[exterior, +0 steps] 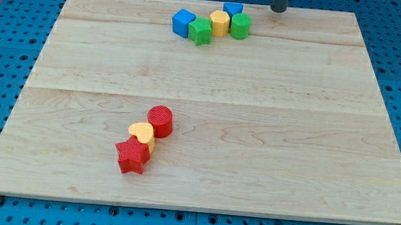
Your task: Move the green circle at the center right side of the board
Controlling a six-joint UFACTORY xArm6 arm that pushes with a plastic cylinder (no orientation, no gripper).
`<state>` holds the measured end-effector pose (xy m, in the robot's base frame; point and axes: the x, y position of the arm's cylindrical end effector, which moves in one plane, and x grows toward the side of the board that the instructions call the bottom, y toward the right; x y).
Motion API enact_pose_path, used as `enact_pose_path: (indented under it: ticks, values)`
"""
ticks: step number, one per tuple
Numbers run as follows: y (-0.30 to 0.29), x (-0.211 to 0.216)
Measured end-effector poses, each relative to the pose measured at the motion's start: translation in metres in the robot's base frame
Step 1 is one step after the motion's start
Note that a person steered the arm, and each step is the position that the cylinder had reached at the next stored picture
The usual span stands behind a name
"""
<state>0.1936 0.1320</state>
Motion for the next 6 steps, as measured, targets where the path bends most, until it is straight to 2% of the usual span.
enact_pose_path:
  ticks: [3, 4, 5, 6]
  values:
    - [0.02, 0.021]
    - [-0.047, 0.013]
    - [-0.075, 0.029]
    - [-0.067, 0.077]
